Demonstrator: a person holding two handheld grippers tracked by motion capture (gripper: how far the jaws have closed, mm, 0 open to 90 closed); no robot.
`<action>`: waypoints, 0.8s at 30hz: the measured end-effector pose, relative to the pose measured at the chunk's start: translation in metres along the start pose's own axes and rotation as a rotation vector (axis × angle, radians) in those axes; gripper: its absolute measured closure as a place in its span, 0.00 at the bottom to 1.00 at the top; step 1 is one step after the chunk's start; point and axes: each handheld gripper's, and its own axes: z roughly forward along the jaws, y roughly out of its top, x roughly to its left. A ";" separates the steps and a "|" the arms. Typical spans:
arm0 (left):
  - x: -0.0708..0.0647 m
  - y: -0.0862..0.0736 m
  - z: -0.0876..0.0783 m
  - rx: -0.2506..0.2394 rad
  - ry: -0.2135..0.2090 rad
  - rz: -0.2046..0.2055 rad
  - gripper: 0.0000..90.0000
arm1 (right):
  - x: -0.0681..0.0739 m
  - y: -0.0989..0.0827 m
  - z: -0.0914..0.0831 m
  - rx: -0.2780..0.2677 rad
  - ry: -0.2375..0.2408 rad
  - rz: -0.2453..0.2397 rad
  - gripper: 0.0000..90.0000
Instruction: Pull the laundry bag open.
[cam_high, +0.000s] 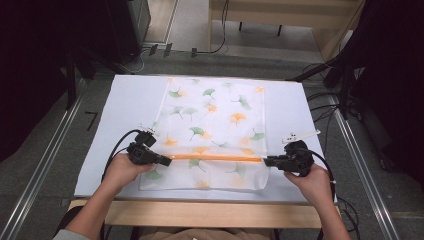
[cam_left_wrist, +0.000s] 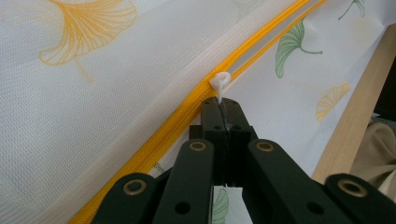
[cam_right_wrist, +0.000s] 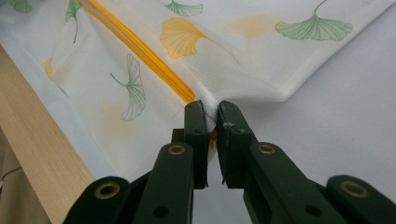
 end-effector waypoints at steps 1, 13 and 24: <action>0.001 0.000 -0.001 0.001 -0.001 0.003 1.00 | 0.000 0.000 0.000 0.001 -0.001 -0.001 0.94; 0.005 -0.007 -0.008 -0.007 0.012 -0.006 1.00 | -0.001 0.000 0.000 0.003 -0.001 0.000 0.94; 0.012 -0.014 -0.015 -0.010 0.023 -0.025 1.00 | -0.001 0.000 0.001 0.008 -0.005 0.003 0.94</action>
